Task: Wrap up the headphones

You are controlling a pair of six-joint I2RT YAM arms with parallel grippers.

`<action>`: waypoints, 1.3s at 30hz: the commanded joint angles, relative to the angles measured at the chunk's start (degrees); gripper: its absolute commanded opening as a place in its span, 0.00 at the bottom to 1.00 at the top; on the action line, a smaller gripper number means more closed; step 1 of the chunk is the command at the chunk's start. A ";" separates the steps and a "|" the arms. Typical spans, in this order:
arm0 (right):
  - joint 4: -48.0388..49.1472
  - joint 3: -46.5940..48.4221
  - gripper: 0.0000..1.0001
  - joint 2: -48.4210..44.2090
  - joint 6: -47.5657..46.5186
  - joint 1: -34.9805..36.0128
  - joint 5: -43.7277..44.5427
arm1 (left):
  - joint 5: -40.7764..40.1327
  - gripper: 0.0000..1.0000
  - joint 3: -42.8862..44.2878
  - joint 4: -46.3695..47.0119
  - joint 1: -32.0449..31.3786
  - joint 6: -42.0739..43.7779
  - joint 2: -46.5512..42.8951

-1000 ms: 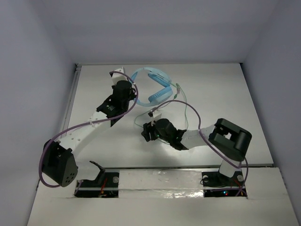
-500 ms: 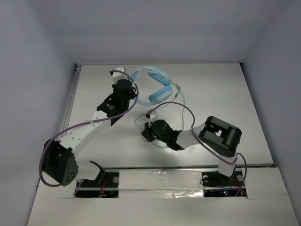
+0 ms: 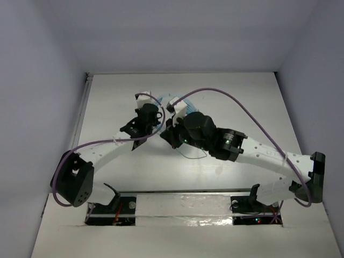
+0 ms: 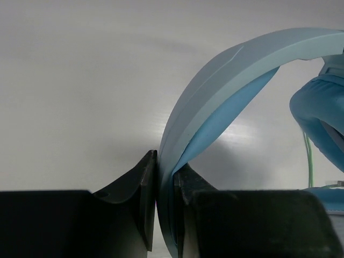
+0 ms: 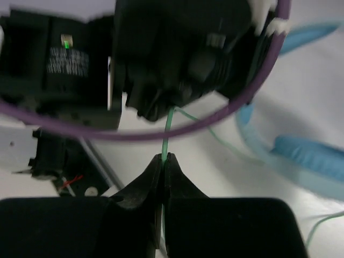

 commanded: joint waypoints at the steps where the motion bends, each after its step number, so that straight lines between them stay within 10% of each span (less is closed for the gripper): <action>1: -16.81 7.36 0.00 3.31 -6.24 -0.28 9.78 | 2.38 0.00 -0.62 8.29 -2.83 -2.24 -0.78; 9: -15.86 15.64 0.00 4.90 -12.22 -6.94 16.56 | 10.12 0.00 -4.93 9.26 -2.83 -2.15 -6.14; 26: 0.04 10.29 0.00 1.21 -13.99 -27.33 11.48 | 25.05 0.00 -3.87 4.24 -2.83 0.05 -11.06; 39: 12.80 -3.61 0.00 -0.11 -5.55 -29.90 5.14 | 41.31 0.00 0.16 4.60 -1.17 -1.45 -13.27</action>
